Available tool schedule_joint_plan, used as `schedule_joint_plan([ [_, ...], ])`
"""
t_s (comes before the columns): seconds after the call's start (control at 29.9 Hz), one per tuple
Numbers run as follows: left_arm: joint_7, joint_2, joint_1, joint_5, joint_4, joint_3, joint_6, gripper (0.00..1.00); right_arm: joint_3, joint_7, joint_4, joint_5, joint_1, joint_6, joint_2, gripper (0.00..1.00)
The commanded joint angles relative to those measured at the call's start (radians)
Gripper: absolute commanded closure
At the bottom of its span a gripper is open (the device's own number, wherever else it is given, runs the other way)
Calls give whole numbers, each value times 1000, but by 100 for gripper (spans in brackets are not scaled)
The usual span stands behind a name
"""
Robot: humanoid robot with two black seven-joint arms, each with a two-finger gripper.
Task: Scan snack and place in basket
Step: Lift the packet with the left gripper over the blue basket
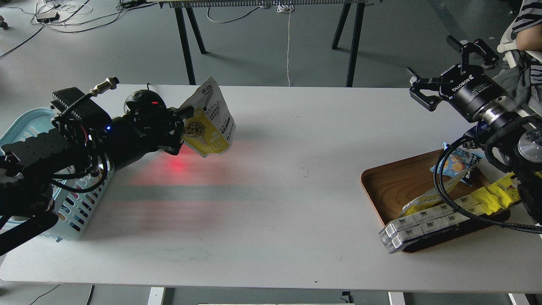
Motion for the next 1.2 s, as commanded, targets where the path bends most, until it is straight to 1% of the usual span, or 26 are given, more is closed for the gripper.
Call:
schedule_joint_plan([
  [0.0, -1, 4, 1, 0, 0, 0, -1, 100, 0, 0, 0, 0, 0, 0, 0, 0],
  [0.07, -7, 29, 1, 0, 0, -3, -7, 100, 0, 0, 0, 0, 0, 0, -2, 0],
  [0.17, -48, 84, -8, 0, 0, -10, -9, 100, 0, -2, 0, 0, 0, 0, -2, 0],
  [0.23, -70, 124, -9, -1, 0, -35, -12, 100, 0, 0, 0, 0, 0, 0, -2, 0],
  [0.3, -100, 167, -9, -10, 0, -70, -20, 100, 0, 0, 0, 0, 0, 0, 0, 0],
  [0.4, -119, 240, -9, -73, 0, -124, -33, 100, 0, 0, 0, 0, 0, 0, 2, 0],
  [0.43, -131, 269, -11, -93, 0, -135, -38, 100, -1, 0, 0, 0, 2, 0, 2, 0],
  [0.53, -191, 366, -14, -125, 0, -153, -41, 100, -1, 0, 0, 0, 2, 0, 2, 0],
  [0.6, -220, 424, -14, -145, 0, -162, -41, 100, -1, 0, 0, 0, 3, 0, 2, 0],
  [0.67, -248, 498, -14, -194, 9, -162, -34, 100, 0, 0, 0, 0, 3, 0, 2, 0],
  [0.77, -274, 593, -14, -262, 32, -162, -24, 100, 0, 0, 0, 0, 5, 0, 2, 0],
  [0.83, -301, 642, -14, -294, 58, -158, -18, 100, -1, 0, 1, 0, 5, 0, 2, 0],
  [0.9, -320, 687, -14, -322, 89, -150, -7, 100, -1, 0, 1, 0, 5, 0, 2, 0],
  [1.04, -343, 734, -14, -366, 150, -110, -7, 100, 0, -2, 1, 0, 5, 0, 0, 0],
  [1.17, -367, 741, -14, -399, 205, -40, 8, 100, 0, 0, 3, 0, 6, 0, -2, 0],
])
